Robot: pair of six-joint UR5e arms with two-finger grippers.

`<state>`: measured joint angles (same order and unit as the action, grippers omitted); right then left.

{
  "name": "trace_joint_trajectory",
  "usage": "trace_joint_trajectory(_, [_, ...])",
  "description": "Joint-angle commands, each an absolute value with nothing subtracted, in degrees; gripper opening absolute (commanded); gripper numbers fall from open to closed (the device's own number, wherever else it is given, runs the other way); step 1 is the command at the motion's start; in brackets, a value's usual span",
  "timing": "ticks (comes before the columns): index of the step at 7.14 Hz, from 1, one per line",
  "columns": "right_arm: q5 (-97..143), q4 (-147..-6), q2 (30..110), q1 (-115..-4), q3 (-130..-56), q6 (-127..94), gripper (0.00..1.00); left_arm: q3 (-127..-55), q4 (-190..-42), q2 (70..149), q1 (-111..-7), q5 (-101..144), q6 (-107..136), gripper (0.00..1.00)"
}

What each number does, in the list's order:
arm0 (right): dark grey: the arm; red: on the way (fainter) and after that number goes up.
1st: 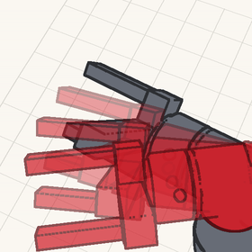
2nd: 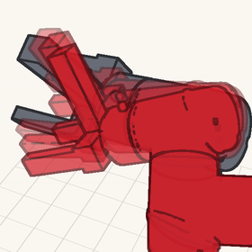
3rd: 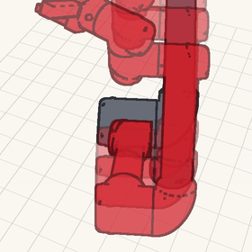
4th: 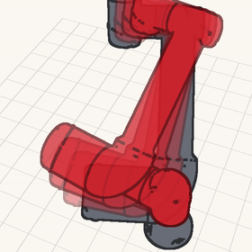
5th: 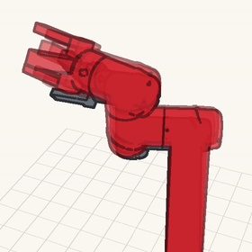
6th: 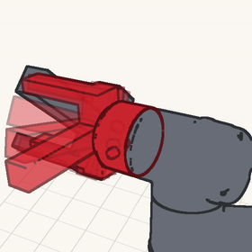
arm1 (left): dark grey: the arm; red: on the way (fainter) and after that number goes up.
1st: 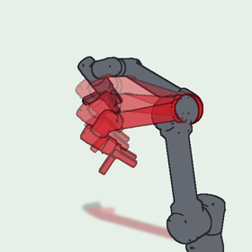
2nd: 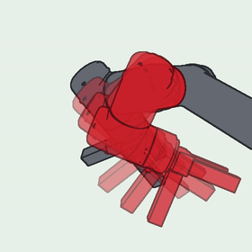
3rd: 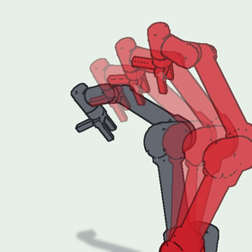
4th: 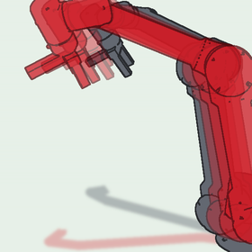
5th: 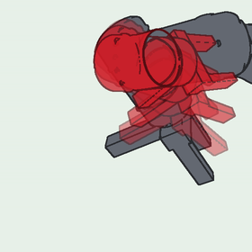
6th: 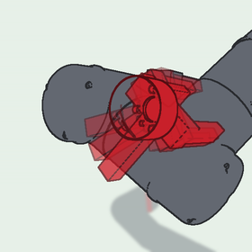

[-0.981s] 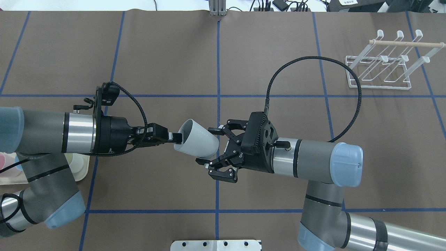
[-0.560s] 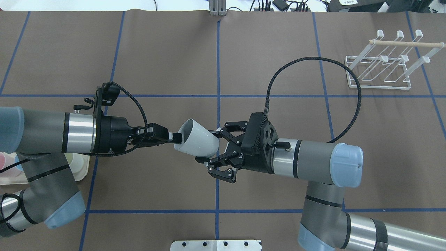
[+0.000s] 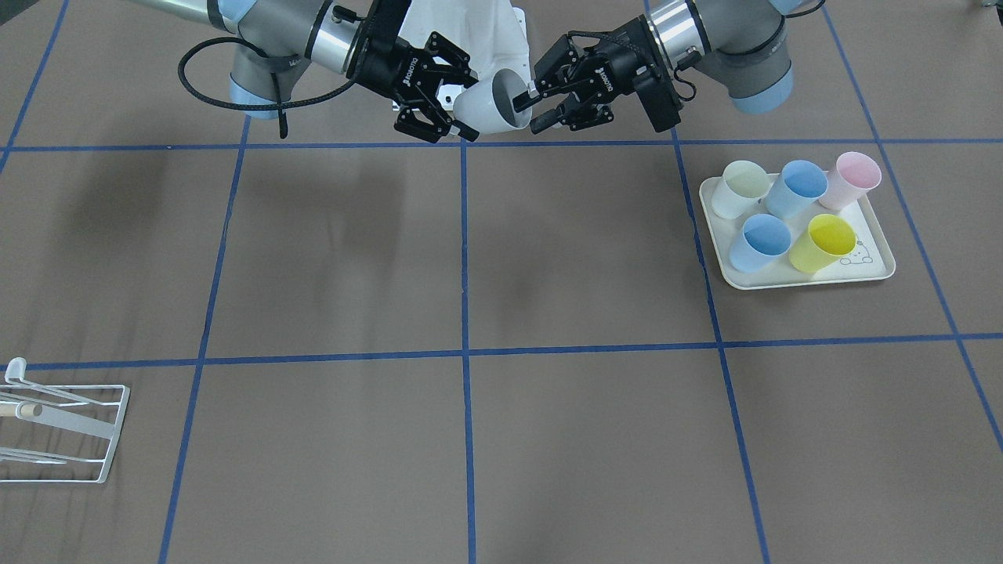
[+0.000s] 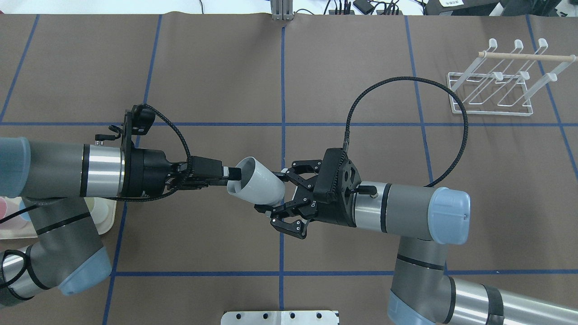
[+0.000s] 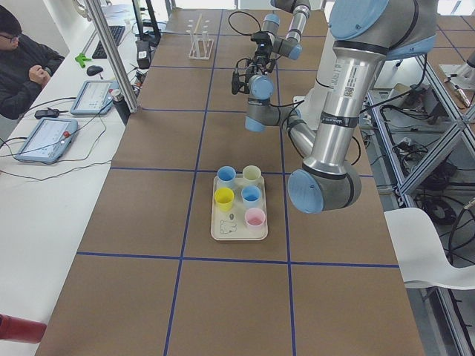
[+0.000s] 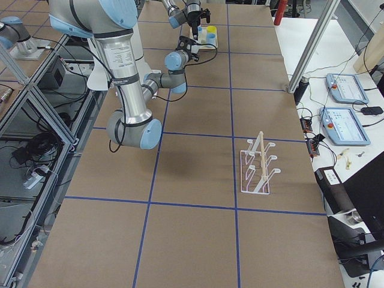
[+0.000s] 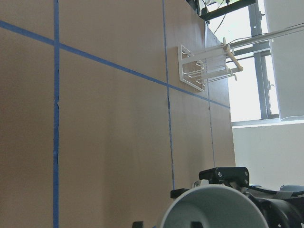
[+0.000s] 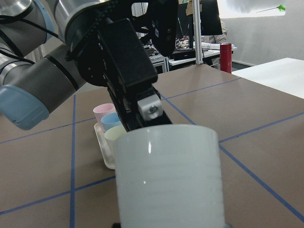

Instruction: Transfer IKEA cup to right arm and place on rack

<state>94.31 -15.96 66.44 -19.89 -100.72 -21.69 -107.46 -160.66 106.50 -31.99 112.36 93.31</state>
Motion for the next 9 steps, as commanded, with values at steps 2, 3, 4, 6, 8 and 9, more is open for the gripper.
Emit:
trace_joint_trajectory(2, [90.5, -16.3, 68.1, -20.0, -100.7, -21.7, 0.00, -108.1, -159.7, 102.4, -35.6, 112.8, 88.5, 1.00])
trace_joint_trajectory(3, [89.0, -17.1, 69.0, -20.1, -100.7, -21.4, 0.00, -108.6, -159.6, 98.0, -37.9, 113.1, 83.5, 1.00])
trace_joint_trajectory(4, [88.8, -21.1, 70.9, -21.7, -100.7, -21.2, 0.00, -109.0, -159.3, 93.3, -42.0, 116.0, 77.5, 1.00])
trace_joint_trajectory(6, [88.6, -32.7, 71.5, -26.2, -101.1, -21.1, 0.00, -109.0, -159.3, 82.6, -52.2, 121.9, 61.1, 1.00])
trace_joint_trajectory(8, [88.6, -51.7, 70.9, -33.0, -103.7, -16.1, 0.00, -107.5, -158.1, 74.7, -63.6, 127.3, 42.3, 1.00])
trace_joint_trajectory(9, [88.6, -61.3, 71.1, -36.1, -106.9, -8.2, 0.00, -107.1, -154.7, 73.7, -67.6, 128.7, 34.2, 1.00])
